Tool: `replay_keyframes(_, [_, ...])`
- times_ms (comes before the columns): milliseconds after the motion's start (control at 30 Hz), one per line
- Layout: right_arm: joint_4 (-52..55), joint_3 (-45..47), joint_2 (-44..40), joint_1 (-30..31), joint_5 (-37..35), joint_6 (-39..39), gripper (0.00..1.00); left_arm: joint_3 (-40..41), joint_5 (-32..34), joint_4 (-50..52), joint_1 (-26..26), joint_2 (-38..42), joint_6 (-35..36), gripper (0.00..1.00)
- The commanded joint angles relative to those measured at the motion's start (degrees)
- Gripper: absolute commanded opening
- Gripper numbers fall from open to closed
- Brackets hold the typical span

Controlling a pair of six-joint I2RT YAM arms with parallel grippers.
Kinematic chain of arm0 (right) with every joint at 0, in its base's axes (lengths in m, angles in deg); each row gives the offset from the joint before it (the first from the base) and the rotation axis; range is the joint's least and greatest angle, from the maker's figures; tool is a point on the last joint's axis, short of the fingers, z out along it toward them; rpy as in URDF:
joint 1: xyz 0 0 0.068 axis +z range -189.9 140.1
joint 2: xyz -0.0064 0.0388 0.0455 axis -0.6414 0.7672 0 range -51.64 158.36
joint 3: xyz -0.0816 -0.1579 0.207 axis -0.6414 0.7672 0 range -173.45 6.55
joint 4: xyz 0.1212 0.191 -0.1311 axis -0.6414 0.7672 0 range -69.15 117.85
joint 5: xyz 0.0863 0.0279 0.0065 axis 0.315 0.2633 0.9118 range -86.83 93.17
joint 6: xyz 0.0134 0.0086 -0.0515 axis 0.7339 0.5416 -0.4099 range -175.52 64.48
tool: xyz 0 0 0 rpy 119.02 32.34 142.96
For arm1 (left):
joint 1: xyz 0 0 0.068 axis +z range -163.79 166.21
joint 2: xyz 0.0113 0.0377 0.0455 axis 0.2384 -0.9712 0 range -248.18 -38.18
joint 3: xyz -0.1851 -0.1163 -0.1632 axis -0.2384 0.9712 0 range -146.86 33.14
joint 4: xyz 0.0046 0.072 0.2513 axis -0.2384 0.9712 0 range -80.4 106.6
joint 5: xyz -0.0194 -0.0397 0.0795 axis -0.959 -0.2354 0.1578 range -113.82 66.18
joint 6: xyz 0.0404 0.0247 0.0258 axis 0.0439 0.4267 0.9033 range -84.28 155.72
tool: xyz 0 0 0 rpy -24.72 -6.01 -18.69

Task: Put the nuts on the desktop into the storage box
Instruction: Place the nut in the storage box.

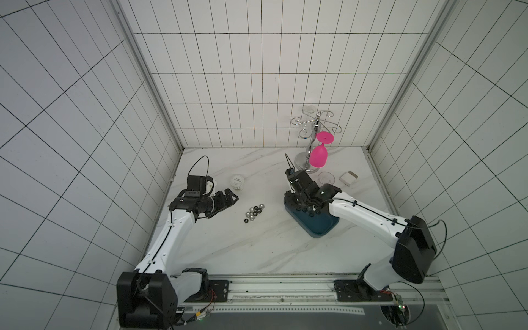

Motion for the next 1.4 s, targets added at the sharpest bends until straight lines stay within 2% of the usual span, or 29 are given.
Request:
replay_keyframes(0, [5.33,2.84,0.22,-5.63,0.2,1.16,0.18,-0.78,1.43,-6.02,-4.2,-1.99,-3.18,0.98])
replay_keyframes(133, [7.64,5.42,0.48,-11.09,2.37,2.34,0.19,-1.44,2.92,-8.14,-8.16,-4.0,-4.35,0.98])
replay_keyframes(267, [7.73,8.44,2.62,-13.7,3.72,3.1,0.2,-1.74,4.6,-8.4,-8.85,-5.6,-6.13,0.98])
replay_keyframes(633, [6.45,10.37,7.04,-15.76,5.37,3.06,0.23,-4.28,6.51,-5.53,-8.89,-7.33,-5.07,0.98])
replay_keyframes(967, [7.77,12.2,6.75,-15.99,5.25,3.01,0.24,-5.58,7.73,-3.58,-8.86,-7.64,-4.41,0.98])
replay_keyframes(1000, [7.6,12.58,6.53,-16.02,5.29,3.01,0.27,-5.65,7.9,-3.32,-8.85,-7.54,-4.28,0.98])
replay_keyframes(1067, [7.46,12.68,7.0,-16.0,5.03,2.8,0.4,-5.75,8.04,-3.21,-8.85,-7.58,-4.08,0.98])
replay_keyframes(1167, [7.9,11.51,7.46,-16.0,4.84,2.4,0.51,-6.34,7.91,-2.79,-8.85,-7.75,-4.11,0.98])
replay_keyframes(1367, [7.9,8.21,0.5,-13.86,4.24,1.15,0.55,-7.19,11.1,0.01,-7.81,-6.09,-3.95,0.98])
